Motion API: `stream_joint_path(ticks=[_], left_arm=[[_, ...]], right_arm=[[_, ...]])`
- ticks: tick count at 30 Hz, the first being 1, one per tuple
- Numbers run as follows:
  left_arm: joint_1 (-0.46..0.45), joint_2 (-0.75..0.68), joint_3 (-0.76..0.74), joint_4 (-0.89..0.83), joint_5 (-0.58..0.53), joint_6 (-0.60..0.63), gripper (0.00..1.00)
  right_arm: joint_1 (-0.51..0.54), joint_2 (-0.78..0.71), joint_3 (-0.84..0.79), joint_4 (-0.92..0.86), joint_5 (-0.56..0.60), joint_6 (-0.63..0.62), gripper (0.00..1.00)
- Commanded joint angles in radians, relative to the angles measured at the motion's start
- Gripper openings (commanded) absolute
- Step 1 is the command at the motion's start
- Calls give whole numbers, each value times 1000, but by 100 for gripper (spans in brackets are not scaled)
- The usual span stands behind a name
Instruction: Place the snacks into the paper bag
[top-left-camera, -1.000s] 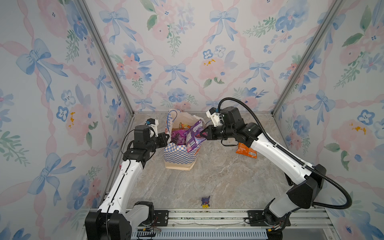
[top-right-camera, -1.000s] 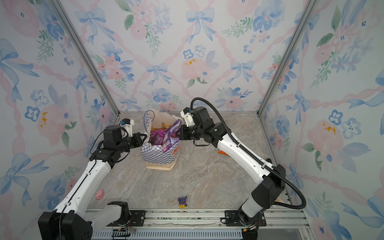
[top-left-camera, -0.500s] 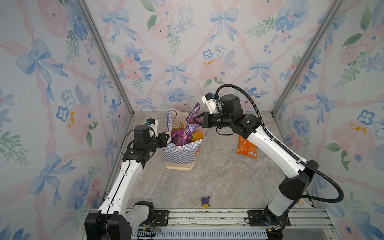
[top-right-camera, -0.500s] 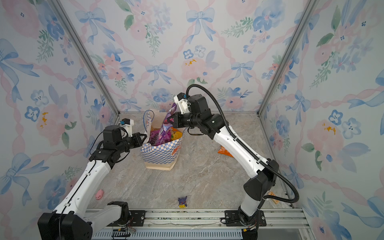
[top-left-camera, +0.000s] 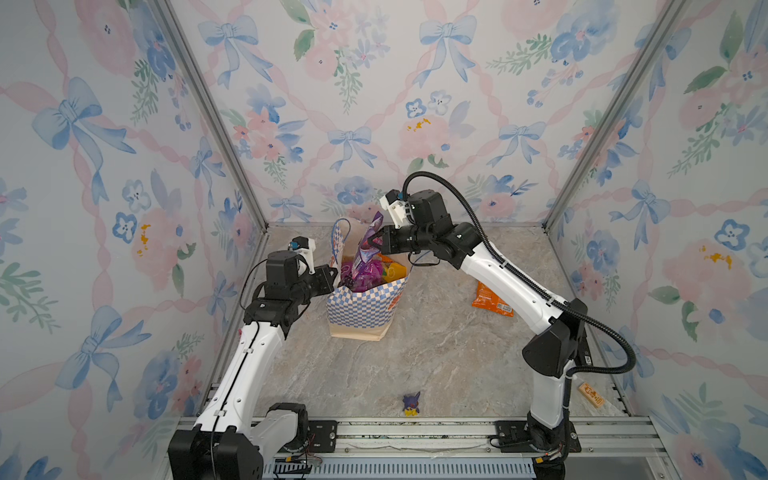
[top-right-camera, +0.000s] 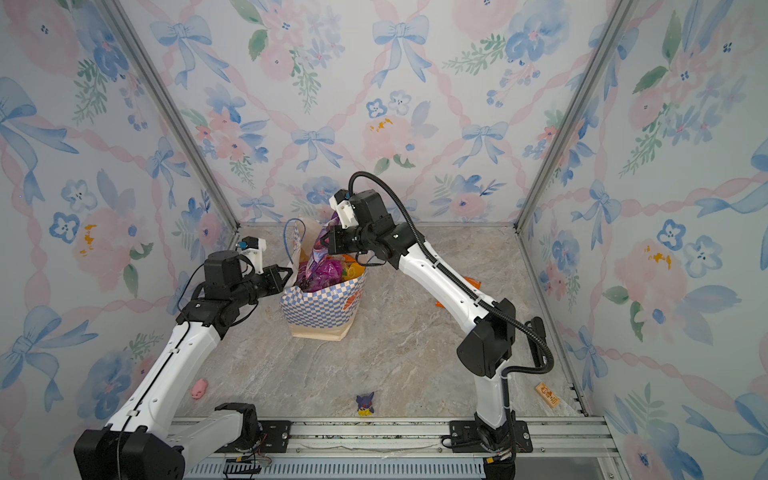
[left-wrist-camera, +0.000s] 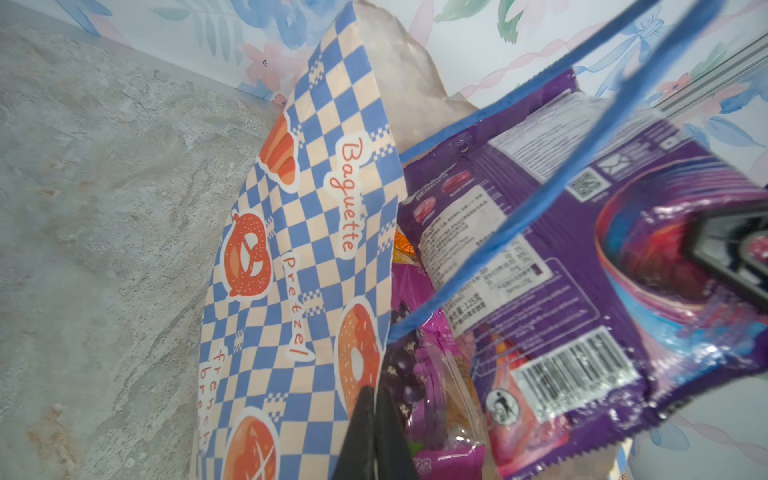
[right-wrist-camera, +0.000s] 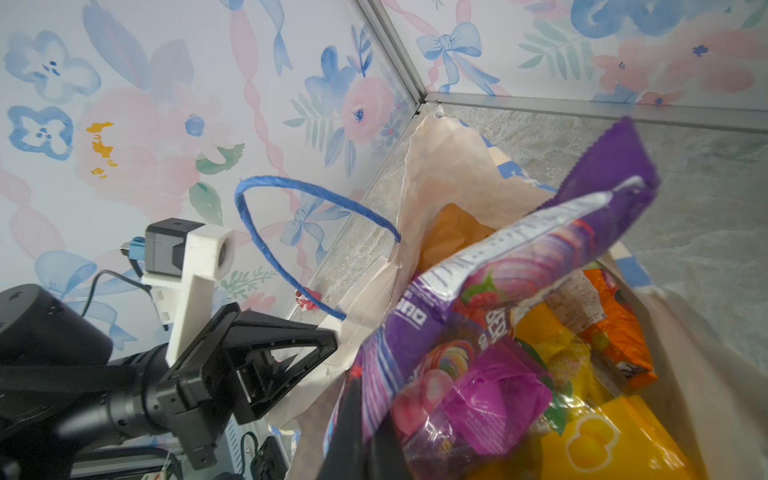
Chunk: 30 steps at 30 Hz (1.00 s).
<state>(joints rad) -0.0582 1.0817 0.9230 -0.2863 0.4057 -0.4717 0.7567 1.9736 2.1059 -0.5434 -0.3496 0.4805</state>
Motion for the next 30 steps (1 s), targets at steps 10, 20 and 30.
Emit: stream_joint_path(ticks=[10,20,30], left_arm=[[6,-13,9,-14,13,15,0],[6,-8,16,-15,16,15,0],[6,1,22,-14,16,17,0]], right_arm=[[70,98,172,-102,134,-116,0],[78,113,156,-150,140,-116,45],[79,16,168,-278,139,-138,55]])
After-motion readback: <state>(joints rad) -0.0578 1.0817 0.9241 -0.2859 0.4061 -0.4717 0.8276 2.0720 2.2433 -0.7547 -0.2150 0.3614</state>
